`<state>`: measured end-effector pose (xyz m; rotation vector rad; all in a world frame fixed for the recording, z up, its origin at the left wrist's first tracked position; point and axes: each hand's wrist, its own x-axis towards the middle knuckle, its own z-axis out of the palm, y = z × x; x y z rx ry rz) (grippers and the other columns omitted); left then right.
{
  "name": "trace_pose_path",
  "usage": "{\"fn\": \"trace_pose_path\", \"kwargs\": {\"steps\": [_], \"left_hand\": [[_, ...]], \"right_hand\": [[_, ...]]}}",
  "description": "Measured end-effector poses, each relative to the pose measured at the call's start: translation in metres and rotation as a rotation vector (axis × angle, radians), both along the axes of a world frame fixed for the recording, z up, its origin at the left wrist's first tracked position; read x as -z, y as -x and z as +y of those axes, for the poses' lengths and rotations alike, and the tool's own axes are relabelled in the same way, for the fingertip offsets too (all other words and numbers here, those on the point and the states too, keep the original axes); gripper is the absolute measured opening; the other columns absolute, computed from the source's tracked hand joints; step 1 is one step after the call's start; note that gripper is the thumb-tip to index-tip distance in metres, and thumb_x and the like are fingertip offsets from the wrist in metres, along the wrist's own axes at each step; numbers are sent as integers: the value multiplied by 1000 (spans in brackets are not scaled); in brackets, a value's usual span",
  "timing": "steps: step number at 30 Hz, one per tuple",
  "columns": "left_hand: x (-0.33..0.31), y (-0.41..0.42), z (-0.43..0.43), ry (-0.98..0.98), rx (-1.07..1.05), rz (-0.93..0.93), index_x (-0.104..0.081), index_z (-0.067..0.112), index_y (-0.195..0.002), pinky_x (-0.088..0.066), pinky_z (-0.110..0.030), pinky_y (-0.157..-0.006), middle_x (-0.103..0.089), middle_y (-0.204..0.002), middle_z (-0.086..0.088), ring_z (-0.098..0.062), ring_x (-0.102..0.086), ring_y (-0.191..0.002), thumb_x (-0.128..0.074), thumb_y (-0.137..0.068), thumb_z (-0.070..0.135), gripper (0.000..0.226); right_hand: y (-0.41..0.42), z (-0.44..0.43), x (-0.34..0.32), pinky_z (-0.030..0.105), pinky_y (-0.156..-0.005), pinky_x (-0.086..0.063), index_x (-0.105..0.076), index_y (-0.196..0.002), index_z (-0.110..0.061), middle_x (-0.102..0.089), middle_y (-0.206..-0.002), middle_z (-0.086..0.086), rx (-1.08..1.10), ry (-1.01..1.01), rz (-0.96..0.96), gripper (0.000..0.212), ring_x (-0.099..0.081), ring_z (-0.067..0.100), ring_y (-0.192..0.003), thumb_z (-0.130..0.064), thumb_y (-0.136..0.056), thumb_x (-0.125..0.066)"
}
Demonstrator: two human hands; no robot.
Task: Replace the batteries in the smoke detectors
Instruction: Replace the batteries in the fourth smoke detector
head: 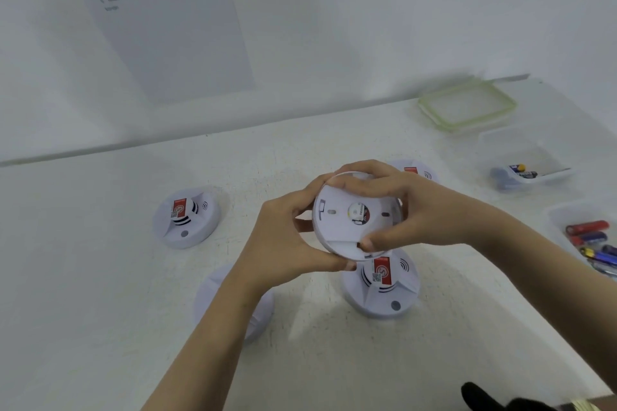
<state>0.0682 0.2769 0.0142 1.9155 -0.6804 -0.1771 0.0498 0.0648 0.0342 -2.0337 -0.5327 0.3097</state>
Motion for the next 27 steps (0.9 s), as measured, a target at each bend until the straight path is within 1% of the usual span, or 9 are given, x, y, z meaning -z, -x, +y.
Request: {"fn": "trace_pose_path", "kwargs": {"steps": [3,6,8,10,14,17,19,23,27], "left_hand": [[2,1,-4,11,-8,6,-56,23,-132,-56,-24,-80,-70,-106,9,-11,-63,-105,-94,-51,9,90],[3,-1,-9,22,-26,-17,-55,23,-133,-56,-22,-80,-68,-110,12,-9,-62,-108,-94,-53,12,90],[4,-2,-12,19,-29,-33,-54,24,-134,-55,-19,-79,-68,-110,13,-8,-61,-109,-93,-54,13,89],[7,-2,-16,12,-25,-33,-53,26,-133,-52,-14,-78,-66,-112,15,-3,-59,-109,-93,-54,12,90],[13,0,-24,-6,5,-14,-52,26,-133,-48,-8,-76,-65,-112,17,4,-58,-106,-93,-53,11,91],[15,1,-30,-13,22,-16,-53,23,-134,-50,-10,-77,-66,-112,16,3,-59,-106,-93,-55,14,89],[15,1,-32,-17,29,-16,-53,20,-135,-50,-10,-78,-66,-113,14,3,-60,-106,-93,-56,14,89],[16,-1,-33,-18,35,-25,-52,20,-136,-51,-11,-77,-67,-112,12,2,-61,-105,-93,-56,13,89],[16,-1,-30,0,17,-13,-50,18,-137,-53,-15,-80,-66,-116,10,0,-60,-109,-94,-54,17,94]], "right_hand": [[2,-8,-9,13,-89,-44,-45,-126,-57,-33,-139,-22,49,153,-79,74,-35,-4,-125,-44,-63,-80],[10,-14,-20,19,-88,-36,-48,-128,-51,-31,-142,-22,184,418,-299,72,-35,-5,-122,-51,-62,-78],[17,-13,-25,20,-84,-33,-52,-127,-43,-37,-139,-18,229,538,-411,66,-35,-3,-120,-51,-65,-74],[22,-12,-25,19,-82,-36,-54,-126,-32,-46,-132,-13,234,592,-451,64,-41,2,-117,-47,-67,-73],[27,-12,-18,22,-78,-46,-52,-123,-21,-48,-125,-8,235,646,-447,65,-48,10,-109,-47,-66,-71],[31,-13,-12,14,-63,-40,-54,-119,-17,-52,-120,-5,236,713,-499,67,-51,13,-102,-54,-63,-60],[34,-14,-9,15,-60,-40,-55,-116,-15,-54,-116,-3,253,737,-525,68,-53,15,-97,-57,-61,-52],[36,-16,-6,27,-75,-49,-54,-118,-16,-52,-116,-3,303,657,-527,69,-54,16,-95,-56,-62,-52],[36,-17,-3,23,-87,-42,-51,-119,-22,-52,-116,-9,340,502,-445,61,-49,9,-100,-47,-63,-59]]}}
